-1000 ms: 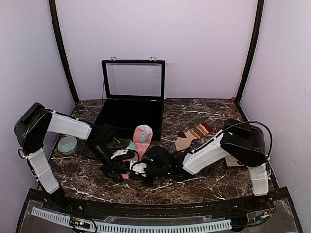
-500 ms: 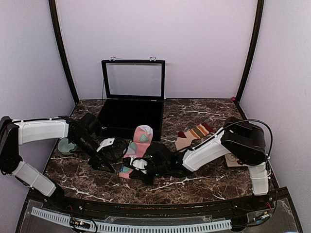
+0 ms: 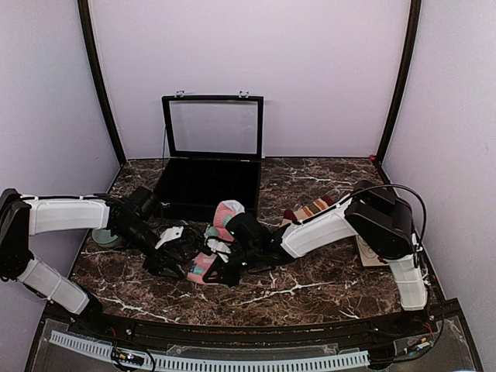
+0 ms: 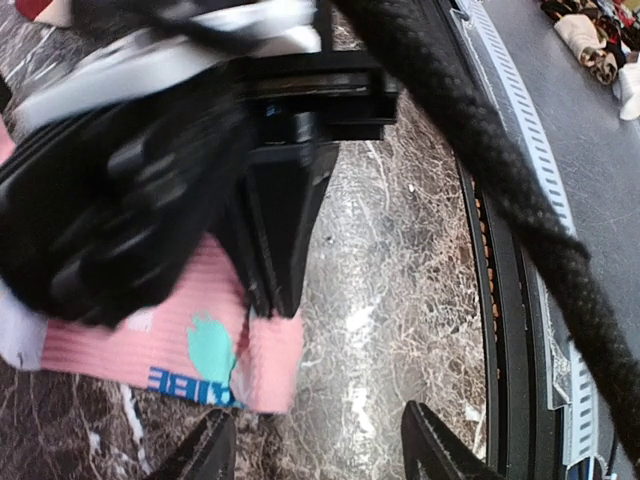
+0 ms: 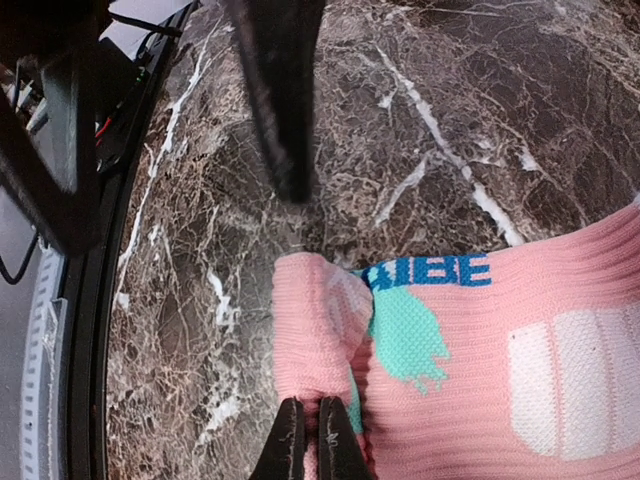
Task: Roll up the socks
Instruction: Roll the sock at the center of the board.
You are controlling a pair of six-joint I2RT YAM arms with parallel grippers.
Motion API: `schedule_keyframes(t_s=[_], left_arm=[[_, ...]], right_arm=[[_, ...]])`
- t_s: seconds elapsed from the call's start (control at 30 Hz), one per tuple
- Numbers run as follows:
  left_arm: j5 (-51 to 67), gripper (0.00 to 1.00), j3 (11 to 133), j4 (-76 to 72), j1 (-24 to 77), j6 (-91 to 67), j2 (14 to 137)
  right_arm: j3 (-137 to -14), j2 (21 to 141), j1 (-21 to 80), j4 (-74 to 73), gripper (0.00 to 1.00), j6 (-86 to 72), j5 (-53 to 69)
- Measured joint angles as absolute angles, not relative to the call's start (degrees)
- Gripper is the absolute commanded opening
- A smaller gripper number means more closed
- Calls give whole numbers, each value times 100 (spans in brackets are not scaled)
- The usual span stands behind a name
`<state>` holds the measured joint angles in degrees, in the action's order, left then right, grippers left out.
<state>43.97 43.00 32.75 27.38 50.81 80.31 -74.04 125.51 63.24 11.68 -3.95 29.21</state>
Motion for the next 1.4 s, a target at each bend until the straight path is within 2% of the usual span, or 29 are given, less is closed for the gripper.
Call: schedule_keyframes(t_s=[0.13, 0.37, 0.63, 0.73, 0.9, 1.0, 1.13, 1.27, 1.4], left_arm=[[4213, 56, 4230, 3046, 3140, 5081, 8034], [3872, 46, 4294, 2842, 3483, 5017, 8490], [3581, 29, 4519, 2727, 3627, 5035, 8906], [3527, 30, 4637, 2685, 3704, 5022, 9024], [3503, 40, 4685, 2698, 3715, 5022, 9028], [3498, 38, 4705, 2746, 3723, 5035, 9028], [3441, 26, 4731, 2768, 3743, 5052, 9043], [3328, 2, 4735, 2679, 3743, 5111, 9233], [3308, 0, 4762, 2615, 3743, 5103, 9341]], right_arm=[[-7612, 12669, 6213, 989, 0, -790, 3218], [-7498, 12680, 6047, 1068, 0, -1271, 3527], [-7564, 12744, 5992, 1017, 0, -1441, 3693], [-7609, 12772, 5977, 980, 0, -1514, 3747], [-7677, 12801, 5961, 899, 0, -1559, 3798], [-7697, 12809, 5957, 871, 0, -1573, 3815], [-7697, 12820, 5955, 878, 0, -1625, 3846], [-7697, 12829, 5948, 895, 0, -1682, 3872], [-7671, 12829, 5946, 950, 2, -1750, 3879]])
